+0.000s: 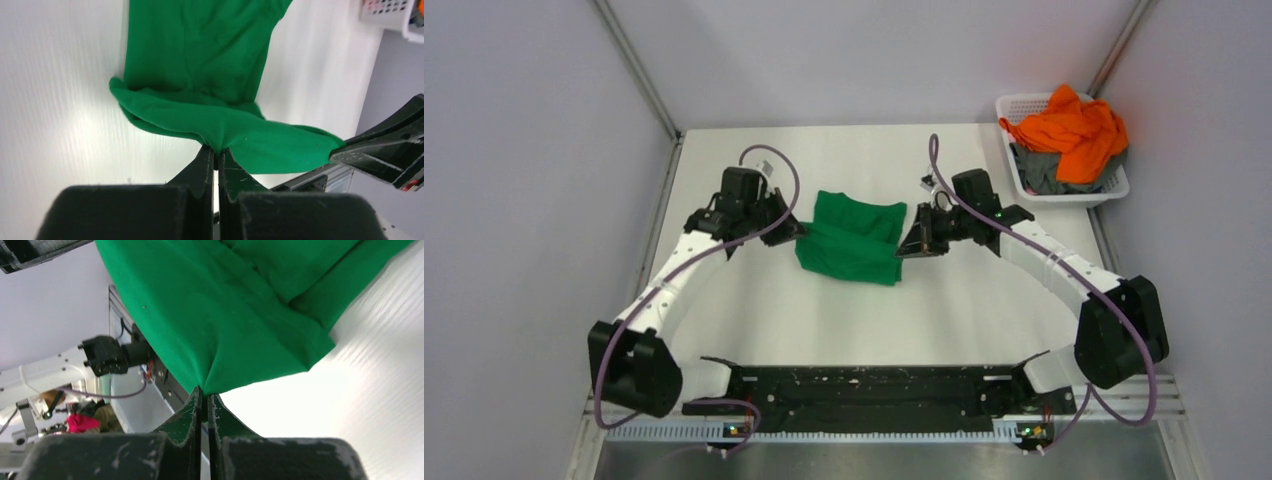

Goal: Fold and stack the t-shirts
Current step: Fold the long partially folded tshirt into a neat square

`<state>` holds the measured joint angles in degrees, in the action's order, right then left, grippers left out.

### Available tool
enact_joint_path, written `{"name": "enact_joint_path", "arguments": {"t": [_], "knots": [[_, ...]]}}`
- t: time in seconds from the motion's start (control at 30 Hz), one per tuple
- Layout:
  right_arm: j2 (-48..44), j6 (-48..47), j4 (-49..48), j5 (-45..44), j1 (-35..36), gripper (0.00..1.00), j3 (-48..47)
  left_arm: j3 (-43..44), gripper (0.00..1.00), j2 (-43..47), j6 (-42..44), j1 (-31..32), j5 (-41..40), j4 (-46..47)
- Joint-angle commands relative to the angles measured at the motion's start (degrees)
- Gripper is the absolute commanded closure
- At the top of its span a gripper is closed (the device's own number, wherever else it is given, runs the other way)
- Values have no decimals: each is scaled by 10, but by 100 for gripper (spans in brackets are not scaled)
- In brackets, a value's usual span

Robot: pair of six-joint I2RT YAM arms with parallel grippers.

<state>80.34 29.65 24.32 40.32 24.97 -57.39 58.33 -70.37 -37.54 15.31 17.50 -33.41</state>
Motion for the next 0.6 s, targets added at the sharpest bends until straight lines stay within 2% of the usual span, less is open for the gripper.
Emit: {"name": "enact_joint_path", "arguments": {"t": [0.0,0.33,0.43,0.57], "knots": [[24,17,-73,-15,-29,100,-39,84,100,-72,18,-19,20,90],[127,93,-257,11,-81,100,-77,246,100,-273,53,-56,75,112],[155,93,-271,-12,-94,100,-102,304,100,-331,56,-62,100,105],[203,102,-288,-36,-122,100,-120,366,100,-396,68,-64,95,93]]}}
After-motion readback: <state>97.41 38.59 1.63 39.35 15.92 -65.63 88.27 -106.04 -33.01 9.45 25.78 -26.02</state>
